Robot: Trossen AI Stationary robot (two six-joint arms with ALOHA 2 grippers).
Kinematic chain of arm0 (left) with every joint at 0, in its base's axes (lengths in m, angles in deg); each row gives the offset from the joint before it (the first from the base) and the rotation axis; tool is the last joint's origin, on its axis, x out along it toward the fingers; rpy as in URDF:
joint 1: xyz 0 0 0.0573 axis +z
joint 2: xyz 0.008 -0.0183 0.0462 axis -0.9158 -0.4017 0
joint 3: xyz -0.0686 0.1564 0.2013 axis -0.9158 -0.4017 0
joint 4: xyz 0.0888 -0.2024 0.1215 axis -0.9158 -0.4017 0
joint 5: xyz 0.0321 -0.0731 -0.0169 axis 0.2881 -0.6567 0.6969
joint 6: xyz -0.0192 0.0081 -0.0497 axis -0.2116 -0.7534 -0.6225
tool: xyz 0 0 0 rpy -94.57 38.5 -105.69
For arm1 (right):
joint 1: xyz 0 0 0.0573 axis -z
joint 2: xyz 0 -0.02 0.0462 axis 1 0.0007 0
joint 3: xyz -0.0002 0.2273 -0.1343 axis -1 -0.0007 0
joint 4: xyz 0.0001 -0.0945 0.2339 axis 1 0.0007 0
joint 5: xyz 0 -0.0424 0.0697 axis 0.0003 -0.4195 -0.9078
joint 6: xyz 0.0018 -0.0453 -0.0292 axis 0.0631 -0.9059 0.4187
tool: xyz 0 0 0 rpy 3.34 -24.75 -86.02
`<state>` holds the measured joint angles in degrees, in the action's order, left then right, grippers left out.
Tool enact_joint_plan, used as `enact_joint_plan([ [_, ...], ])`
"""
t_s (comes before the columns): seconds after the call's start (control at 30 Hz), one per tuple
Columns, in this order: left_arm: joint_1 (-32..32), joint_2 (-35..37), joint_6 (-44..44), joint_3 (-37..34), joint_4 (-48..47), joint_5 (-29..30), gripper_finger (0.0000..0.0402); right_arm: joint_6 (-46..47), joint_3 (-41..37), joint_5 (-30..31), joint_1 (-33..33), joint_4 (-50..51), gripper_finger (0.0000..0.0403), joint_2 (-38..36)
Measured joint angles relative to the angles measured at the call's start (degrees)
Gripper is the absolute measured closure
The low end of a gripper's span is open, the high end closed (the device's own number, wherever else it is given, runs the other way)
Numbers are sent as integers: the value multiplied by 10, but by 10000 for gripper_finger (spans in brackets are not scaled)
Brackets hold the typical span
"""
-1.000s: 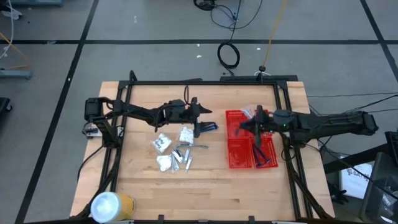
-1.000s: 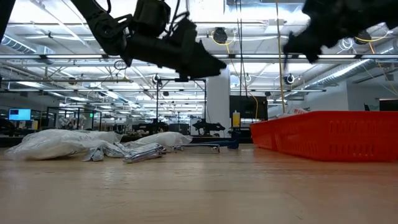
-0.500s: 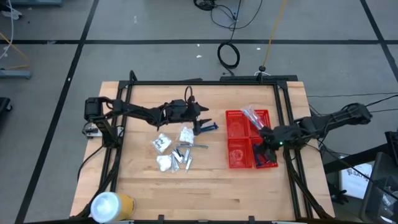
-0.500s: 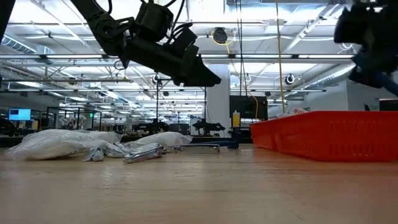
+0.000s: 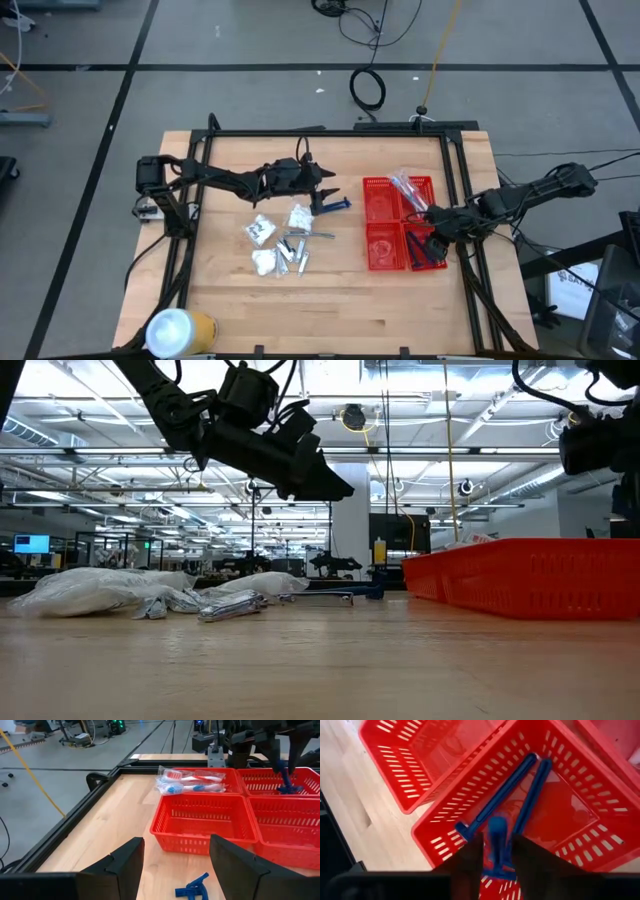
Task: Pick & Place Travel size toiletries
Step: Put the razor into the bottom right red bin
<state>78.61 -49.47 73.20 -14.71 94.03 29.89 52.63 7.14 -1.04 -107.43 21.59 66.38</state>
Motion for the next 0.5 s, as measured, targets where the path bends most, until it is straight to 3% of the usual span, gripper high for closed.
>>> enact_joint_plan([
  [0.23,0,0,0,0,0,0,184,0,0,4,0,-2,241,0],
  [0.5,0,0,-3,0,-31,0,188,-73,0,33,0,-93,230,0],
])
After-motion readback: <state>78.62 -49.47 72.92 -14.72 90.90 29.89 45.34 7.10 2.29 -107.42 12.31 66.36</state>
